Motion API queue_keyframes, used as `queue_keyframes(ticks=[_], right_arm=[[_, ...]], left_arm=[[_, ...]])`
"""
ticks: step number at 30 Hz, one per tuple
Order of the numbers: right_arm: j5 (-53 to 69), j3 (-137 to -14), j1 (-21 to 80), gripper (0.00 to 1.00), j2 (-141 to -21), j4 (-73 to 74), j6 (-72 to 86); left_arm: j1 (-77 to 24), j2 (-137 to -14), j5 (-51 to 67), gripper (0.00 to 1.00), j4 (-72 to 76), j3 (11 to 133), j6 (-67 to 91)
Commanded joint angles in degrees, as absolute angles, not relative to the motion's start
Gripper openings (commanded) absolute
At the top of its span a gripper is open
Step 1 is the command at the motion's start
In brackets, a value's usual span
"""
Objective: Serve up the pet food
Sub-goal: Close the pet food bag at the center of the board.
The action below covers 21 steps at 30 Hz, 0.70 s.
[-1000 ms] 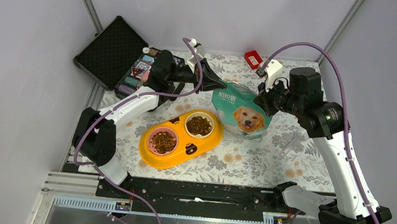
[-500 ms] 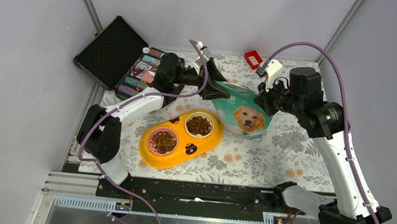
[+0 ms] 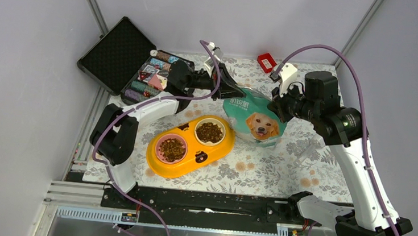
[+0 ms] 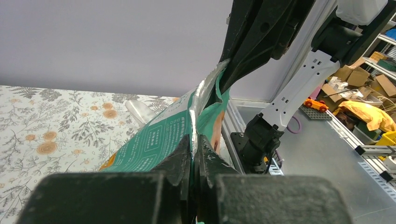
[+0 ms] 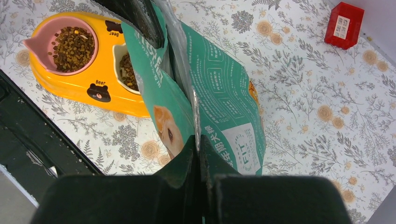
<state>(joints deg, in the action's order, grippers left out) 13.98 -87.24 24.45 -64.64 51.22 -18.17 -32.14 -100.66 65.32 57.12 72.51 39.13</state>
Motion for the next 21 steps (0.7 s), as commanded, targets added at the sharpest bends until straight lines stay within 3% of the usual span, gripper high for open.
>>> queue_keyframes(ticks=[1,5,8,10,12,15,17,20,21], right_arm=[[11.6,-89.6,24.4,0.00,-63.8,50.6,-18.4],[11.7,-89.7,24.3,0.00,-63.9,50.5,-18.4],[11.8,-89.8,24.3,0.00,-64.2,50.5,-18.3],[11.8,-89.8,24.3,0.00,-64.2,50.5,-18.2],[11.7,-89.7,24.4,0.00,-64.0,50.5,-18.2],[11.6,-89.7,24.4,0.00,-63.7,50.5,-18.2],[11.6,-89.6,24.3,0.00,-63.6,50.5,-18.2],[11.7,-89.5,24.4,0.00,-63.6,50.6,-18.3],[11.7,-89.5,24.3,0.00,-63.6,50.5,-18.4]], left_arm=[[-32.8,-96.0,62.4,0.00,61.9,70.4,36.2],[-33.9,-94.0,61.5,0.02,49.0,71.1,25.8],[-34.7,-94.8,62.8,0.41,47.0,72.5,25.6],[-35.1,-95.1,62.5,0.50,47.9,72.4,25.9],[-35.4,-95.5,62.4,0.51,48.1,72.9,26.2],[-35.6,-96.3,62.5,0.44,49.1,73.8,27.6],[-35.8,-97.2,62.7,0.32,50.5,74.4,29.3],[-35.9,-98.2,62.7,0.00,52.6,75.1,32.1],[-35.9,-98.3,62.7,0.00,52.9,75.1,32.5]])
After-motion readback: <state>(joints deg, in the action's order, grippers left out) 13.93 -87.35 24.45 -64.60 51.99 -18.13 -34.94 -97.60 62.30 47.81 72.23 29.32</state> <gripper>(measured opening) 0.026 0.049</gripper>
